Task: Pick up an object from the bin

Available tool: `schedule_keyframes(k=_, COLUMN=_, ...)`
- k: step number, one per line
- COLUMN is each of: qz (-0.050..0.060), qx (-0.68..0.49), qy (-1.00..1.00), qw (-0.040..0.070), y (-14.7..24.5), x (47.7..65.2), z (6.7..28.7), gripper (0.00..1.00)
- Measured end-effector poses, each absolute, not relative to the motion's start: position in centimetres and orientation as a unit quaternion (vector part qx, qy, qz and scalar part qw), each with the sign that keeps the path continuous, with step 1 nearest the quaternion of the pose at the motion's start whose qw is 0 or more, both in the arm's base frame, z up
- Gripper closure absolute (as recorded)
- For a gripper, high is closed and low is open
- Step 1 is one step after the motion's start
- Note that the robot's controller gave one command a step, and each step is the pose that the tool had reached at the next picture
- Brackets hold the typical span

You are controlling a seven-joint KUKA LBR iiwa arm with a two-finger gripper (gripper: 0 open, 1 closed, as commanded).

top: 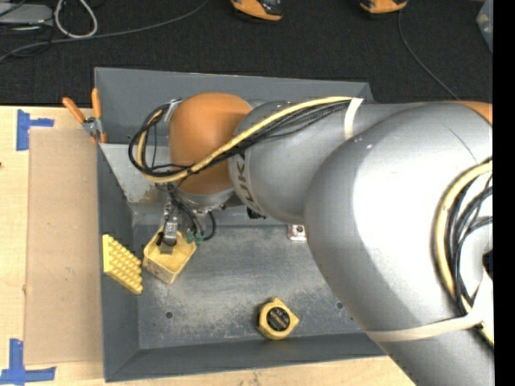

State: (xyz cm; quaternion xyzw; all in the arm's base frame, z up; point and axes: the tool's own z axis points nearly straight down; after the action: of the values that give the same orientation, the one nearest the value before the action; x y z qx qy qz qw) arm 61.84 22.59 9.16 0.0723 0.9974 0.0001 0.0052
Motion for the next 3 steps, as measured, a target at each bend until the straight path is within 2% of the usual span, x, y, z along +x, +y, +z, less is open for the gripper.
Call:
schedule_keyframes(k=2, qz=0.0, qx=0.078, qy=0.997, qw=0.006, y=22.8, x=61.8, z=9.0, gripper=1.0)
schedule_keyframes(k=3, qz=0.003, qx=0.043, qy=0.999, qw=0.007, y=19.9, x=61.8, z=8.4, gripper=1.0)
